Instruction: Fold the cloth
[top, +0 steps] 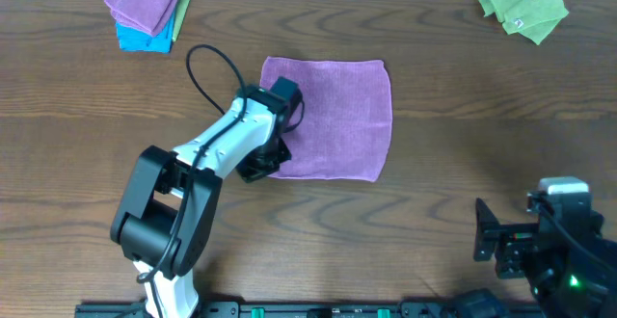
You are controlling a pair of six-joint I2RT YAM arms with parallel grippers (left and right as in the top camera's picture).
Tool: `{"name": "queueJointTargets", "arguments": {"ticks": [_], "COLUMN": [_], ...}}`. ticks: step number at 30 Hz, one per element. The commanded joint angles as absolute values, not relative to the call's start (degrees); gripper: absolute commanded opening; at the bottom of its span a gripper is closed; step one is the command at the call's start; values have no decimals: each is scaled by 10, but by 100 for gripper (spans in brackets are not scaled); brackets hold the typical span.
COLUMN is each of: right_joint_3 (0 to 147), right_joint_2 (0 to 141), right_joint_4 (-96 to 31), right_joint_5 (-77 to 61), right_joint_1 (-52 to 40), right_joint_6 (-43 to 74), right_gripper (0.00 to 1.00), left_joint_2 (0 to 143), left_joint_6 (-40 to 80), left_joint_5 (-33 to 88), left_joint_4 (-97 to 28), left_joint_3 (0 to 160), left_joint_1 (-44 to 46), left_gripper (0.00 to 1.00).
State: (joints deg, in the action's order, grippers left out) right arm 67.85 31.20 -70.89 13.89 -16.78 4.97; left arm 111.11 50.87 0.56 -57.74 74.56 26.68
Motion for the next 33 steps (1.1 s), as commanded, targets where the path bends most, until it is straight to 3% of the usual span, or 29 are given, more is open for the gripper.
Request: {"name": "queueJointTargets", "arguments": {"ticks": [1, 6, 8, 9, 12, 25, 33], "right_joint_3": [676, 658, 653, 653, 653, 633, 642], "right_joint_2": [334, 373, 393, 403, 418, 449, 465], "right_joint_4": [-710, -711, -713, -710, -695, -681, -651], "right_joint_5": [107, 82, 70, 63, 53, 13, -14], "right_joint_1": [-161, -161, -161, -161, -161, -161, -193], "right_joint_6": [51, 51, 51, 51, 51, 43, 41], "right_gripper": [99, 99, 99, 99, 99, 99, 99], "left_joint_2": [1113, 1113, 1113, 1112, 1110, 958, 778], "left_joint_6": [471, 471, 471, 465, 437, 414, 295], "left_joint_5": [-28, -28, -27, -24, -15, -49, -44], "left_joint_4": [-589, -589, -590, -591, -594, -593, -563], "left_joint_3": [743, 743, 743, 743, 745, 745, 745], "left_joint_1": [253, 251, 251, 251, 250, 250, 241], "left_gripper": [6, 7, 49, 64, 93, 95, 95]}}
